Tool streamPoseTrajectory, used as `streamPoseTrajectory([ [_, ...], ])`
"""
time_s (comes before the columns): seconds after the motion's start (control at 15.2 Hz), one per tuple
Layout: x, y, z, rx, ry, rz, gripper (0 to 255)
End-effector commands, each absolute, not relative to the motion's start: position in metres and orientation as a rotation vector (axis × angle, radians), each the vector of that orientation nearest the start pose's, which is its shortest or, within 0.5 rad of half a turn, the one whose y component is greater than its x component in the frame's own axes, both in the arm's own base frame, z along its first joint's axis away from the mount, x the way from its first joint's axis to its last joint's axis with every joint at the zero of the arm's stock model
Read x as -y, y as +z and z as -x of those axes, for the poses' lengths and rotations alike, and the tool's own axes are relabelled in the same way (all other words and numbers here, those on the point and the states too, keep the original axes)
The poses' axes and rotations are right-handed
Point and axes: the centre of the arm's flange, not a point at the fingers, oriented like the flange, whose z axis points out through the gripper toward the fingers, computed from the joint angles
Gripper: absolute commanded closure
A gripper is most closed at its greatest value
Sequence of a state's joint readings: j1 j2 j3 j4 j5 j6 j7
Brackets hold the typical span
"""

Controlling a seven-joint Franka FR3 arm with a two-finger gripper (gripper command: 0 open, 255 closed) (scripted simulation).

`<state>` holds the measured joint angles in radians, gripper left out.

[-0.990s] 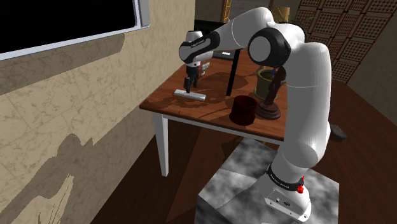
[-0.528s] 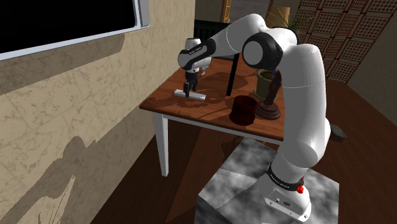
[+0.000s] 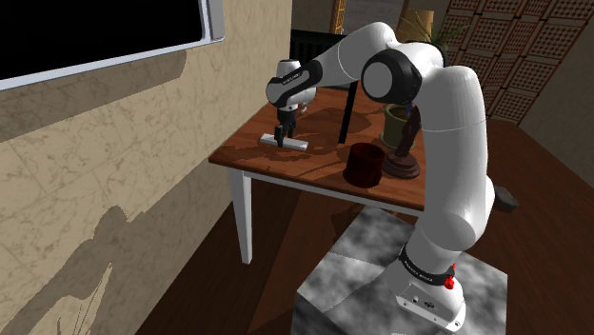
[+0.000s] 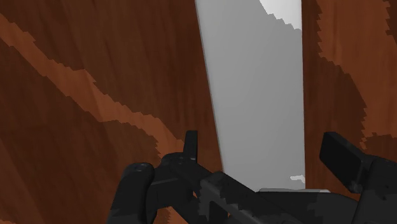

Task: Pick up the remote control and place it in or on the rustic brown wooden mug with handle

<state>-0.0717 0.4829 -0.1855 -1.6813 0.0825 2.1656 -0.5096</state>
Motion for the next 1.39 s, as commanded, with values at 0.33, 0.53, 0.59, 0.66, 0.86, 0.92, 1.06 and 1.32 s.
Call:
streamPoseTrajectory([
  [0.33,0.155,0.326,-0.654,0.359,-0.005,3.141,255],
  [0.53,0.155,0.326,-0.655,0.359,-0.005,3.141,255],
  [0.59,0.155,0.326,-0.655,0.359,-0.005,3.141,255],
  [0.66,0.155,0.326,-0.654,0.359,-0.005,3.141,255],
  [0.86,0.155,0.342,-0.654,0.359,-0.005,3.141,255],
  [0.92,0.155,0.347,-0.654,0.359,-0.005,3.141,255],
  [1.06,0.155,0.358,-0.654,0.359,-0.005,3.141,255],
  [1.32,0.155,0.379,-0.654,0.359,-0.005,3.141,255],
])
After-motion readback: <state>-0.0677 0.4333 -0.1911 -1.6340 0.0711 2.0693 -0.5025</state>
